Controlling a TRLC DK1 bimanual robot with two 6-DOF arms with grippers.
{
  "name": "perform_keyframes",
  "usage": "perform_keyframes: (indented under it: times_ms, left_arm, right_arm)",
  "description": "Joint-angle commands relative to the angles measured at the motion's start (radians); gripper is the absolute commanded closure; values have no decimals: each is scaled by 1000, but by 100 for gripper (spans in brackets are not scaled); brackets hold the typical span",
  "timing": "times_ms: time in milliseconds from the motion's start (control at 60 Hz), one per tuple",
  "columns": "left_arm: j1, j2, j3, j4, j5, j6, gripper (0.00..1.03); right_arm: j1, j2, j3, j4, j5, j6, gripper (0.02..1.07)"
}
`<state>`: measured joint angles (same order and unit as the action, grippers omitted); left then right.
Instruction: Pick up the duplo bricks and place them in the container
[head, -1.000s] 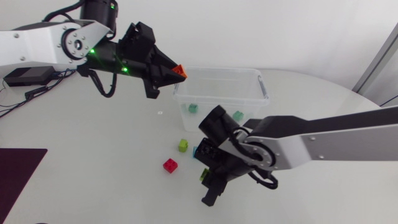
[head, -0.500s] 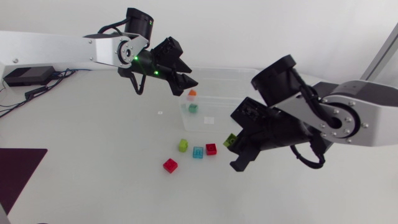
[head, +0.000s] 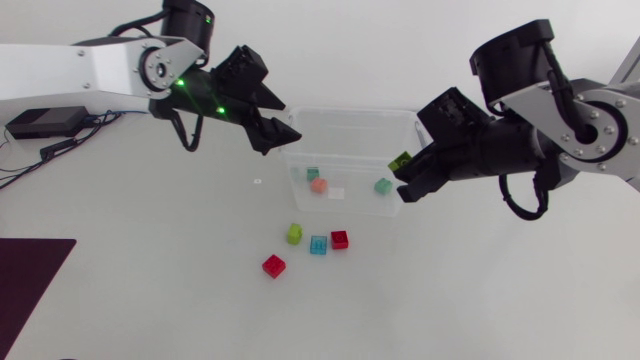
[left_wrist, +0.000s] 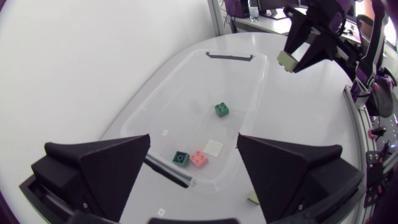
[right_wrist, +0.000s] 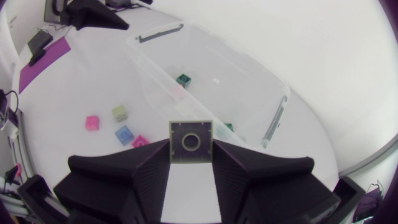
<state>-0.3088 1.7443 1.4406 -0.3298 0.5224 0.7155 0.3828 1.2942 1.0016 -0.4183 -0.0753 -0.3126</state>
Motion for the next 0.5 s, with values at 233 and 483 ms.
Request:
perform_keyframes:
  times_ms: [233, 483]
  left_arm:
    - [5, -216, -278, -60, -24, 53, 4]
    - [-15, -262, -491, -48, -51, 93, 4]
  right_arm:
    - [-51, 47, 75, 90, -6, 13, 78]
    - [-56, 125, 121, 176, -6, 33, 78]
